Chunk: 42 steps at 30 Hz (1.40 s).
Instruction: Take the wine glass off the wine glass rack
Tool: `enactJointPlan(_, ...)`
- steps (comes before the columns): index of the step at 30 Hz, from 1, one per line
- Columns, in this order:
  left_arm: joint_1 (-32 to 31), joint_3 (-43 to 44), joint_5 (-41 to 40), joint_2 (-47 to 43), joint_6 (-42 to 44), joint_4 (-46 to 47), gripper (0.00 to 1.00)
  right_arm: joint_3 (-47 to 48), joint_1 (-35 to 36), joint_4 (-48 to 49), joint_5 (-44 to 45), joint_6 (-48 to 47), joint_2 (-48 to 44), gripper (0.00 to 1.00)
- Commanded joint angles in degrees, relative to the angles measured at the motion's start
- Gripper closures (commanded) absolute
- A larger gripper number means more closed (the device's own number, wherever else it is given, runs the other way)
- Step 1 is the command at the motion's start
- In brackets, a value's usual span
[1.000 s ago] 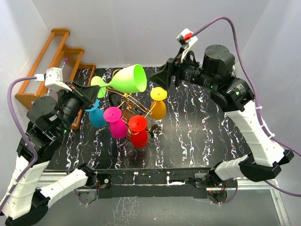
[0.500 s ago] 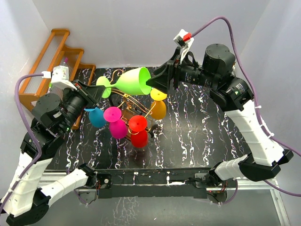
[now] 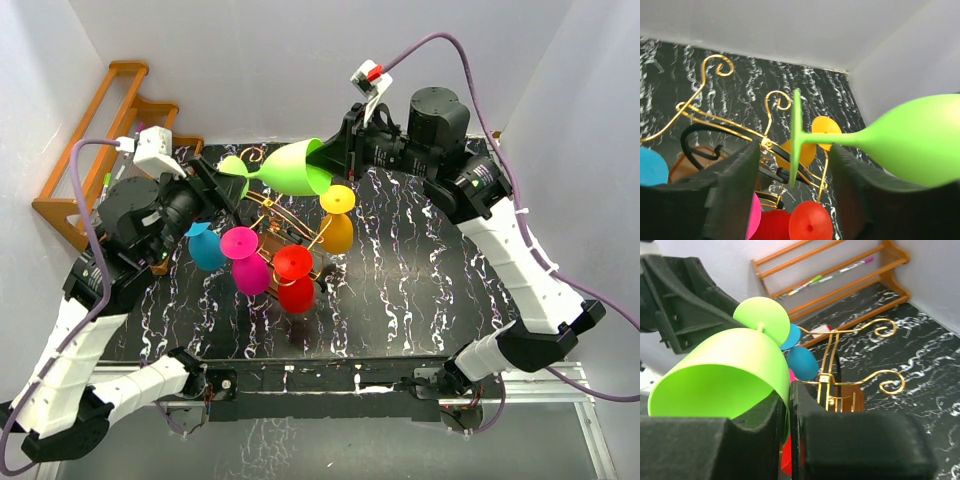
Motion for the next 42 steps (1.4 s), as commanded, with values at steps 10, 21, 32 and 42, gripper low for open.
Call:
enactJointPlan(10,-0.02,3.23,-17.27,-0.80,-4.97,-10.28,0.34,10.83,-12.43,0.30,29.85,-3.23,7.52,0.92)
enactJointPlan(21,-0.05,4.19,-7.37,2.39,-3.40,-10.10,0.39,34.59,-34.17,-19.75,18.68,8.39,40.07,0.92)
enactJointPlan(32,-0.04,0.01,-7.33,2.49,-2.24,-9.26,0.39,24.02,-34.12,-26.41,33.69,2.27,42.51,0.92)
enactJointPlan(42,-0.04,-1.12,-4.55,4.03,-2.08,-7.83,0.40,25.95,-33.77,-26.08,35.82,1.33,44.78,0.83)
